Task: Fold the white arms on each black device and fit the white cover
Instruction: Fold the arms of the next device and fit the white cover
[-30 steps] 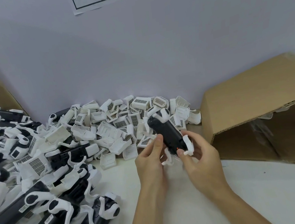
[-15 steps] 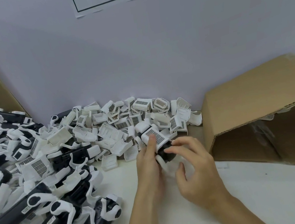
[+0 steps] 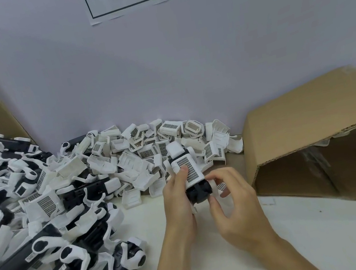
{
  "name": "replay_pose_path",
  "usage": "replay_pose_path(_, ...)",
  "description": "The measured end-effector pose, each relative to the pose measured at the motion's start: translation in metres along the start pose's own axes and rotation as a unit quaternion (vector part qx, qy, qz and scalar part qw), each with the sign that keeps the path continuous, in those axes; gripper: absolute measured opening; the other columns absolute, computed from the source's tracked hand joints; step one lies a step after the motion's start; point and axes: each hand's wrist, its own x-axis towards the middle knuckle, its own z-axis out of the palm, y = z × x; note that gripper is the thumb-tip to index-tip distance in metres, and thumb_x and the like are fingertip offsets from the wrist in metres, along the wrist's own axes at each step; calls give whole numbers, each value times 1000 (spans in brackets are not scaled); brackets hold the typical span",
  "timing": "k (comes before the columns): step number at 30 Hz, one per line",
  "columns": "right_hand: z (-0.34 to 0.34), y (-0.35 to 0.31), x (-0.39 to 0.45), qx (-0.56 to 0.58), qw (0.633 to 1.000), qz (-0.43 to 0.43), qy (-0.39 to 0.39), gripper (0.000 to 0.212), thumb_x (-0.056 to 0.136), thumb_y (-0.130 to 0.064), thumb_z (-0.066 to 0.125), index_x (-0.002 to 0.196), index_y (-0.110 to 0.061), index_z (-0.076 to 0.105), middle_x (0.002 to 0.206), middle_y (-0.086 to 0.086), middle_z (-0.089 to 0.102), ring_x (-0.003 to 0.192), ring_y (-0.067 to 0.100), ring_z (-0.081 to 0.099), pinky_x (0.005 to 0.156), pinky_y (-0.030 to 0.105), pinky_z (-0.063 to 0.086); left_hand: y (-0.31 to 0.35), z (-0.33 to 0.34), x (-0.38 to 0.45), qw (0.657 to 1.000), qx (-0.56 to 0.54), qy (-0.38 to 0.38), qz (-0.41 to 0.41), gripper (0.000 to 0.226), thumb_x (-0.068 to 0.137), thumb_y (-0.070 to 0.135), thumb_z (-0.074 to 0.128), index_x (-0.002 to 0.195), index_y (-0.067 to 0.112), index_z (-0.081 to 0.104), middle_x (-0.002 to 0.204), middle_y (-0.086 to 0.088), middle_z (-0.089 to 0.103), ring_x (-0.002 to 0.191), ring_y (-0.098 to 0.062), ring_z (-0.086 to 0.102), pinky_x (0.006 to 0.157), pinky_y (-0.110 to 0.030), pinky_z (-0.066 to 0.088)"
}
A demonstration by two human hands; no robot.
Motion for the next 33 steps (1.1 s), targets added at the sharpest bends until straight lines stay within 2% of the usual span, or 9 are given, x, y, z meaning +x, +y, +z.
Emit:
replay_pose_path(4, 0, 3, -2, 27, 998, 50, -28, 44, 85, -30, 64, 126, -34, 50, 121, -20, 55, 115, 10, 56, 83, 13, 44, 1, 1, -3, 994, 91, -3, 64, 17, 90, 31, 69, 82, 20, 78, 78, -3, 75, 75, -18, 72, 63, -25, 54)
replay_pose_path(7, 2, 5, -2, 22, 995, 92, -41, 63, 85, -50, 63, 141, -33, 42, 133, -27, 48, 126, 0, 48, 90, 11, 43, 5, 7, -7, 982, 153, 2, 109, 20, 81, 40, 76, 74, 21, 77, 66, 12, 72, 64, -6, 70, 56, -14, 49)
replay_pose_path(12, 1, 8, 5, 75, 983, 167, 14, 57, 89, -36, 70, 141, -27, 48, 126, -21, 59, 117, 5, 58, 93, 28, 53, 18, 16, -6, 975, 199, -83, 45, 45, 99, 49, 49, 81, 22, 79, 82, -8, 77, 76, -17, 74, 61, -24, 56)
replay_pose_path(14, -3, 7, 9, 108, 974, 193, 56, 47, 89, -35, 69, 133, -24, 57, 117, -13, 67, 107, 6, 64, 85, 19, 53, 26, 16, -6, 970, 221, -93, 36, 48, 102, 46, 46, 84, 17, 79, 81, -10, 77, 77, -22, 75, 62, -26, 58)
replay_pose_path(19, -13, 1, 19, 208, 944, 242, 83, 43, 83, -44, 56, 115, -20, 69, 98, -6, 73, 89, 8, 67, 74, 25, 50, 39, 3, -4, 927, 298, 129, 187, 59, 97, 40, 57, 51, 2, 58, 46, -4, 59, 43, -19, 56, 54, -33, 47)
replay_pose_path(22, -15, 1, 20, 267, 928, 252, 67, 31, 84, -40, 53, 97, -19, 73, 79, -8, 68, 70, 7, 60, 67, 40, 49, 43, -3, 0, 940, 241, 128, 202, 30, 96, 40, 60, 73, 22, 65, 71, 11, 65, 65, -9, 60, 59, -27, 42)
replay_pose_path(24, -13, 0, 17, 285, 921, 259, 52, 27, 84, -41, 51, 87, -30, 76, 76, -10, 67, 68, 5, 59, 62, 39, 50, 43, 0, 1, 976, 185, 31, 115, 17, 97, 40, 58, 96, 33, 74, 89, 13, 72, 81, -7, 67, 65, -26, 50)
replay_pose_path(27, -12, -2, 15, 296, 918, 259, 45, 25, 82, -42, 50, 83, -48, 75, 81, -18, 70, 67, 3, 61, 56, 31, 51, 41, 0, 3, 985, 159, -20, 65, 18, 98, 30, 61, 96, 36, 78, 88, 6, 75, 81, -14, 70, 72, -37, 61)
replay_pose_path(33, -14, 1, 12, 285, 933, 214, 51, 41, 81, -47, 60, 111, -22, 73, 101, -1, 73, 88, 16, 64, 69, 29, 52, 41, 1, 2, 987, 139, -20, 72, 23, 100, 28, 56, 101, 36, 78, 94, 6, 77, 82, -11, 72, 67, -28, 59)
